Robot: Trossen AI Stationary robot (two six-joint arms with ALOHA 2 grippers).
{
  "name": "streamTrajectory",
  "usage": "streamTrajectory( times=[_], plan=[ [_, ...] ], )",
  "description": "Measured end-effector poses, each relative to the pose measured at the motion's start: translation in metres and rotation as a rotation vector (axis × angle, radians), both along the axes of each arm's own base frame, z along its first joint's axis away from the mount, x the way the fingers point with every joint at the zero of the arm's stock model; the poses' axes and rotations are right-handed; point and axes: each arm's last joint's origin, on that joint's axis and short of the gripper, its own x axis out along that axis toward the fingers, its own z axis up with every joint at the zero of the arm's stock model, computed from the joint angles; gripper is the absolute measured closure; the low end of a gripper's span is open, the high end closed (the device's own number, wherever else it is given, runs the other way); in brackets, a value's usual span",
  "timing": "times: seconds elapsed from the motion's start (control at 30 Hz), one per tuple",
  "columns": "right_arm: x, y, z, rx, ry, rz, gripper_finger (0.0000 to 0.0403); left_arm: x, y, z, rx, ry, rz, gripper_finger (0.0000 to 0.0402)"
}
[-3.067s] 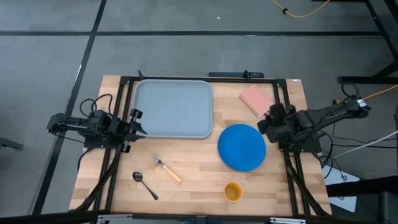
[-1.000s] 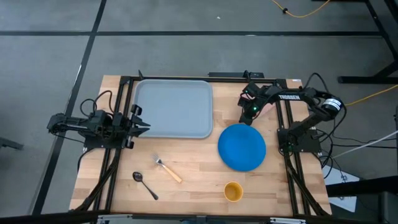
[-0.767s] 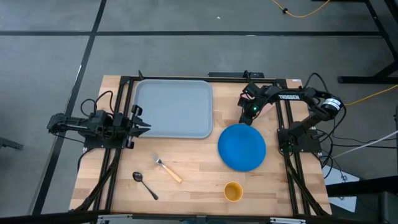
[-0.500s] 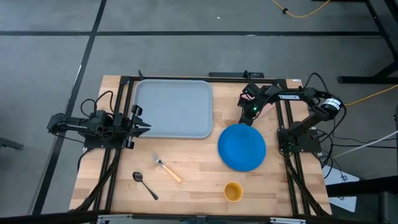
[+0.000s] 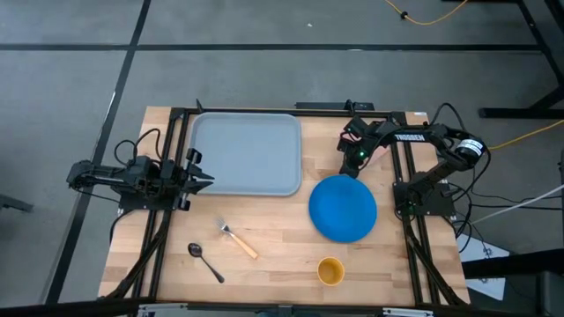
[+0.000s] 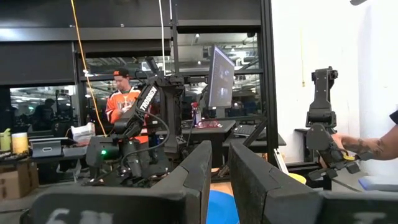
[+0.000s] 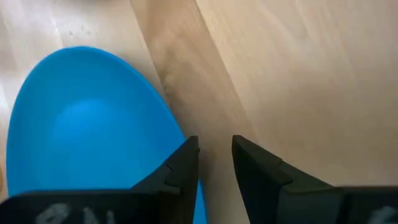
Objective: Pick and place plate/cup/fork/spoon on tray
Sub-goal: Put the blue plate on the gray serving tray
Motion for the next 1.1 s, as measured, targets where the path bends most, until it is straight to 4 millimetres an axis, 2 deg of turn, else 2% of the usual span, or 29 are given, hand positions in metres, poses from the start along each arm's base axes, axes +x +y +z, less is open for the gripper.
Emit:
streamTrajectory(
  times=[0.47, 1.1],
  plan=[
    [-0.0025, 0.0033, -0.001, -0.033, 0.02, 0.085, 0.03, 0.0, 0.0, -0.0001, 0.0, 0.001, 0.0, 0.0353],
    [-0.0025, 0.0022, -0.0013, -0.049, 0.043, 0.058, 0.03, 0.0, 0.0, -0.0001, 0.001, 0.001, 0.0, 0.0353]
  ],
)
